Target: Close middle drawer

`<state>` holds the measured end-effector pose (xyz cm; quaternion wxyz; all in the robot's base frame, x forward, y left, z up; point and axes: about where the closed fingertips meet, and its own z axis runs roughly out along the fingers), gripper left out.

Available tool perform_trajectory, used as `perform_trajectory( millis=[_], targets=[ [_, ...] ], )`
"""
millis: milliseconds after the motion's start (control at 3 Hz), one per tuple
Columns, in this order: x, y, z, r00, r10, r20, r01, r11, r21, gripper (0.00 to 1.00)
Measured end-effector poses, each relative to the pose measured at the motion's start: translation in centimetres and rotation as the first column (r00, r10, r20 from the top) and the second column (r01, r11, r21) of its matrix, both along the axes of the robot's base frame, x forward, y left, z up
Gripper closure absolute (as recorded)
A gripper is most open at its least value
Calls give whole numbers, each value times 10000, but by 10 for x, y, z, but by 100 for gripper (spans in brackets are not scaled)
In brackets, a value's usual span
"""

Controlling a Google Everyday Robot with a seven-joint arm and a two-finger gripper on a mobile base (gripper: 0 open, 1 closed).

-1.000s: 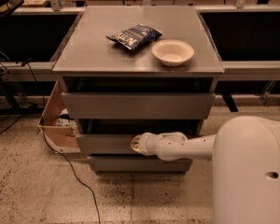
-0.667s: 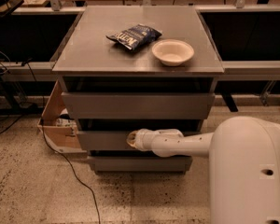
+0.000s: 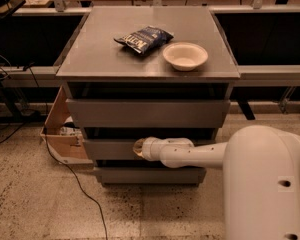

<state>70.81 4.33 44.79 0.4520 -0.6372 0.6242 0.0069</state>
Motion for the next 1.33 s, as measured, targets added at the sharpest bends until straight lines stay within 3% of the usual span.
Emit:
perform_trajectory(
  millis=[333,667,1000,1333],
  targets=[
    [-36,-15,-19,9966,-114,-812,133,9997,226,100],
    [-90,-57,-18,9835,-714,-1661,841,9939,707,100],
    [-168,-85,-24,9645,-610,-2570,826,9938,741,100],
    [-214,-93,-9,9555,21,-2948,284,9947,991,100]
  ],
)
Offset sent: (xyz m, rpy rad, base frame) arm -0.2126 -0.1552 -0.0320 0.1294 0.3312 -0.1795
